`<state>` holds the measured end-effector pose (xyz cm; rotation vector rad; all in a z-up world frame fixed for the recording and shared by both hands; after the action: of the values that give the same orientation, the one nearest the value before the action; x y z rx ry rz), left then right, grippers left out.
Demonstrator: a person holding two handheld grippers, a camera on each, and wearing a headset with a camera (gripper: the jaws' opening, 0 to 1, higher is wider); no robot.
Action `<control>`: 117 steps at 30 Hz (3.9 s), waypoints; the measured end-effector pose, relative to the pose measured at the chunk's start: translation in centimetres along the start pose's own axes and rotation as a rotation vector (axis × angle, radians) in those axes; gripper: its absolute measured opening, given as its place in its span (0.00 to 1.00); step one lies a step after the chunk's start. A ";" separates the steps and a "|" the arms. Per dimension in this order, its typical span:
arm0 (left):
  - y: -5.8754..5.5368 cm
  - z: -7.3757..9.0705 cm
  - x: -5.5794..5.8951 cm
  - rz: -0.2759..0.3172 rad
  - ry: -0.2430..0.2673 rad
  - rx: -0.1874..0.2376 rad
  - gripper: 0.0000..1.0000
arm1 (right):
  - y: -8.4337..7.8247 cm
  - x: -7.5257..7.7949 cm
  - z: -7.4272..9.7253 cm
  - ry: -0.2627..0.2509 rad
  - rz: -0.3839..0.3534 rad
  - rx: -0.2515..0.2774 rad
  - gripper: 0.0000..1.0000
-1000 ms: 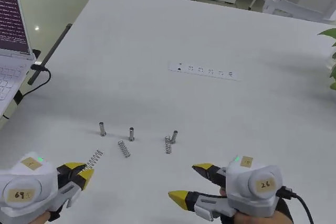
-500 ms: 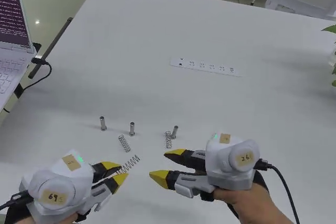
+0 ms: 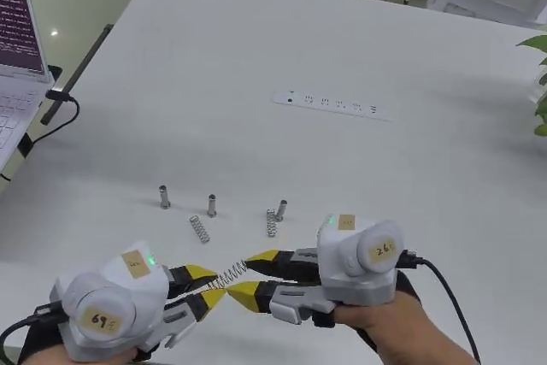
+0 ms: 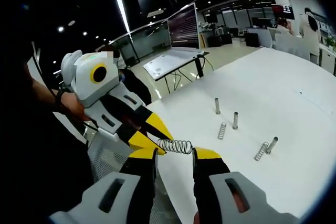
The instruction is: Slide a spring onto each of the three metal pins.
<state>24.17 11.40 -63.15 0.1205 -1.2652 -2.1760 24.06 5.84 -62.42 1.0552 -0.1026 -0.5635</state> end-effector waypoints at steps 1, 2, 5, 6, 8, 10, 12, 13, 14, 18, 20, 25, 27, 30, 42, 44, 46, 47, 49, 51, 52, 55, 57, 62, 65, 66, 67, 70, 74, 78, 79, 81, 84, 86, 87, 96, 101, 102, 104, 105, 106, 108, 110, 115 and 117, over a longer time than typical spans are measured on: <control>0.0 0.0 0.0 -0.006 -0.002 -0.003 0.02 | 0.0 0.0 0.0 0.001 0.001 -0.001 0.25; -0.1 -0.1 0.1 -0.011 -0.005 -0.006 0.02 | 0.0 0.0 0.1 0.000 0.001 -0.002 0.24; -0.1 -0.1 0.2 -0.031 -0.010 -0.016 0.02 | 0.2 -0.1 0.3 0.000 0.000 0.001 0.23; -0.2 -0.2 0.2 -0.035 -0.009 -0.018 0.02 | 0.2 -0.1 0.4 0.000 0.001 0.002 0.22; -0.3 -0.3 0.2 -0.062 0.002 -0.028 0.02 | 0.3 -0.1 0.5 0.000 0.005 0.002 0.21; -0.5 -0.5 0.2 -0.092 0.004 -0.046 0.02 | 0.4 -0.1 0.6 -0.001 0.005 0.003 0.20; -0.5 -0.6 0.3 -0.095 -0.002 -0.047 0.02 | 0.5 -0.2 0.7 -0.004 0.010 0.000 0.20; -0.5 -0.6 0.3 -0.095 -0.006 -0.046 0.02 | 0.5 -0.2 0.8 -0.007 0.014 -0.001 0.21; -0.4 -0.6 0.4 -0.096 -0.007 -0.045 0.02 | 0.5 -0.2 0.8 -0.007 0.015 -0.001 0.21; -0.3 -0.8 0.4 -0.102 -0.015 -0.046 0.02 | 0.8 -0.3 1.1 -0.008 0.023 0.000 0.20; -0.3 -0.9 0.4 -0.106 -0.019 -0.047 0.02 | 0.9 -0.3 1.2 -0.008 0.027 0.001 0.20; -0.2 -0.9 0.6 -0.117 -0.028 -0.048 0.02 | 1.2 -0.4 1.4 -0.002 0.048 -0.007 0.18; -0.2 -0.9 0.6 -0.121 -0.029 -0.049 0.02 | 1.3 -0.5 1.4 0.003 0.054 -0.008 0.18; -0.1 -1.0 0.7 -0.125 -0.034 -0.042 0.02 | 1.3 -0.5 1.6 0.007 0.088 -0.029 0.18; 0.6 -1.1 2.1 -0.180 -0.081 -0.035 0.02 | 0.5 0.1 2.1 0.054 0.156 -0.104 0.18; 0.7 -1.1 2.2 -0.186 -0.087 -0.034 0.02 | 0.3 -0.2 2.1 0.072 0.155 -0.111 0.18; 0.9 -1.2 2.4 -0.195 -0.093 -0.032 0.02 | 0.1 -0.5 2.0 0.089 0.162 -0.119 0.18; 1.0 -1.2 2.4 -0.200 -0.097 -0.032 0.02 | 0.1 -0.5 2.0 0.093 0.163 -0.122 0.18; 1.1 -1.2 2.7 -0.221 -0.112 -0.035 0.02 | -0.1 -0.6 1.9 0.103 0.167 -0.129 0.18; 1.2 -1.3 2.8 -0.233 -0.123 -0.037 0.02 | -0.1 -0.7 1.9 0.112 0.172 -0.133 0.17; 1.3 -1.3 2.9 -0.237 -0.126 -0.037 0.02 | -0.1 -0.7 1.9 0.115 0.172 -0.134 0.17; 1.3 -1.3 3.1 -0.249 -0.138 -0.039 0.02 | -0.1 -0.8 2.0 0.125 0.175 -0.136 0.15; 1.3 -1.4 3.4 -0.249 -0.150 -0.039 0.02 | -0.1 -0.8 2.0 0.134 0.176 -0.138 0.13; 1.1 -1.5 3.6 -0.261 -0.167 -0.050 0.02 | -0.4 -1.5 2.1 0.179 0.171 -0.150 0.09; 1.0 -1.5 3.6 -0.250 -0.184 -0.052 0.02 | -0.5 -1.5 2.2 0.178 0.181 -0.162 0.09; 0.9 -1.6 3.7 -0.247 -0.187 -0.053 0.02 | -0.5 -1.5 2.2 0.179 0.182 -0.166 0.09; 0.9 -1.6 3.7 -0.243 -0.192 -0.053 0.02 | -0.6 -1.5 2.1 0.179 0.185 -0.171 0.09; 0.9 -1.7 3.6 -0.237 -0.191 -0.053 0.02 | -0.6 -1.3 2.1 0.170 0.197 -0.179 0.09; 1.0 -1.9 3.3 -0.203 -0.184 -0.037 0.03 | -0.5 -1.0 2.1 0.156 0.207 -0.182 0.09; 1.3 -2.0 3.1 -0.176 -0.181 -0.022 0.03 | -0.3 -0.7 2.2 0.145 0.204 -0.178 0.09; 1.3 -2.0 3.1 -0.175 -0.179 -0.020 0.03 | -0.3 -0.7 2.2 0.142 0.203 -0.177 0.09; 1.4 -2.0 3.1 -0.173 -0.177 -0.018 0.04 | -0.4 -0.5 2.2 0.138 0.202 -0.175 0.09; 1.1 -2.0 2.6 -0.169 -0.170 -0.027 0.07 | -0.3 0.0 2.4 0.113 0.198 -0.173 0.09; 1.0 -1.9 2.2 -0.156 -0.157 -0.025 0.09 | -0.3 0.2 2.5 0.106 0.195 -0.170 0.09; 0.9 -1.7 1.9 -0.148 -0.152 -0.027 0.09 | -0.2 0.4 2.6 0.099 0.194 -0.169 0.09; 0.7 -0.9 -0.1 -0.070 -0.091 0.005 0.13 | -0.5 1.8 3.3 0.052 0.173 -0.174 0.09; 0.5 -0.5 -1.1 -0.044 -0.063 0.014 0.14 | -0.9 2.2 3.4 0.040 0.168 -0.190 0.09; 0.5 -0.4 -1.2 -0.039 -0.059 0.016 0.14 | -0.9 2.2 3.4 0.038 0.166 -0.191 0.09; 0.3 -0.3 -1.8 -0.020 -0.045 0.021 0.15 | -1.0 2.4 3.5 0.034 0.164 -0.199 0.09; 0.2 -0.2 -1.9 -0.012 -0.041 0.024 0.16 | -1.1 2.4 3.5 0.034 0.164 -0.204 0.09; 0.2 -0.1 -2.1 -0.008 -0.035 0.025 0.16 | -1.3 2.5 3.5 0.034 0.163 -0.210 0.09; 0.0 0.0 -2.5 0.001 -0.020 0.027 0.17 | -1.6 2.6 3.5 0.032 0.161 -0.224 0.09; -0.1 0.2 -3.0 0.014 -0.004 0.034 0.18 | -1.8 2.7 3.4 0.031 0.157 -0.234 0.09; -0.5 0.8 -4.3 0.060 0.037 0.049 0.20 | -1.8 3.2 3.3 0.022 0.157 -0.247 0.09; -0.8 1.0 -5.0 0.080 0.054 0.057 0.21 | -1.7 3.5 3.1 0.017 0.158 -0.251 0.09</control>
<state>27.49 15.17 -64.37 0.1479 -1.2799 -2.0563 25.35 1.05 -62.93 0.7998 -0.0971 -0.4122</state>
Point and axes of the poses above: the centre of the closed fingertips' face, and the gripper's own axes: z roughly backward along the fingers, x roughly to its right, y roughly out of its top, the point moved 3 cm from there along z, roughly backward along the fingers, and after that the axes turned 11 degrees about z, right-handed, at the moved point
